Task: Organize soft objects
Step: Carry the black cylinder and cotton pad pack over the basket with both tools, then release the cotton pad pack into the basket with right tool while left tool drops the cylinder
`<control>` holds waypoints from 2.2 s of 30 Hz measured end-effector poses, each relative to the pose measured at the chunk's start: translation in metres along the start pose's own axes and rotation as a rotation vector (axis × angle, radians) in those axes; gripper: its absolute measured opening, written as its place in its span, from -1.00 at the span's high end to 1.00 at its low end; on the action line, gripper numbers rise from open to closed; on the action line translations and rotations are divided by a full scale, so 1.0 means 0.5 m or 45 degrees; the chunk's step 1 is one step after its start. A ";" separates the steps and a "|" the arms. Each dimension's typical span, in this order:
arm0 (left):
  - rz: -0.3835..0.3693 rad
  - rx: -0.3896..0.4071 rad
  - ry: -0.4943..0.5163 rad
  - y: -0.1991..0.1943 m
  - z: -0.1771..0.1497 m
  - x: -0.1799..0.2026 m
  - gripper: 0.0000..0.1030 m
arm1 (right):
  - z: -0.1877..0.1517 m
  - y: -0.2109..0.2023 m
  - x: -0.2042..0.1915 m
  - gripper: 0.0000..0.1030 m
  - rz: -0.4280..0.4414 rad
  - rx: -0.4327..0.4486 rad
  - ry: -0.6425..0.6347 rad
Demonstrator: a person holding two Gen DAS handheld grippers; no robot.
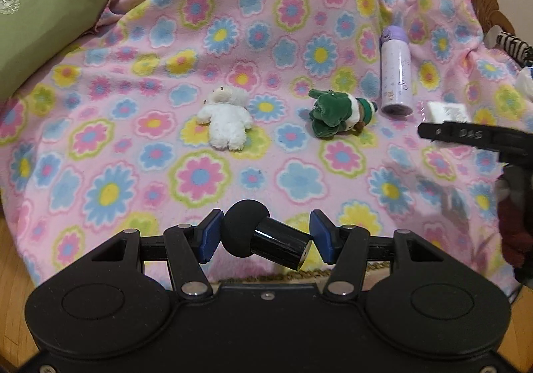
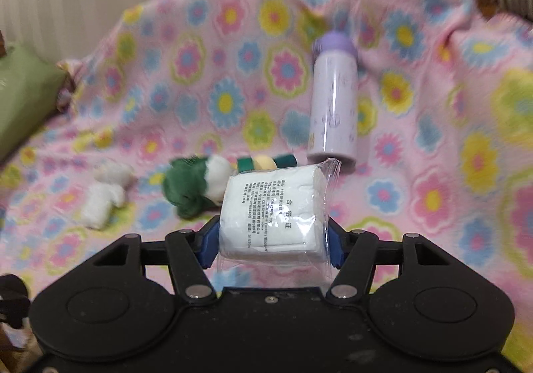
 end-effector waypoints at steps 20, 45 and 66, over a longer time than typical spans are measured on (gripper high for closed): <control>-0.103 -0.065 -0.079 -0.160 -0.131 -0.002 -0.06 | -0.188 -0.308 -0.209 -0.20 0.175 -0.082 0.036; 0.003 -0.182 -0.078 -0.126 -0.180 -0.015 -0.06 | -0.267 -0.283 -0.249 -0.24 0.198 -0.352 -0.082; 0.028 -0.172 -0.092 -0.128 -0.176 -0.020 -0.42 | -0.261 -0.285 -0.245 -0.42 0.197 -0.345 -0.085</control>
Point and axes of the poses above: each gripper's, at about its wrist camera, not at the fingertips, and y roughly the way its jaws point, x to its right, z to its top, the point moved 5 cm from there along y, roughly the way its jaws point, and after that the axes turned 15 degrees about z, right-handed, at the moved point
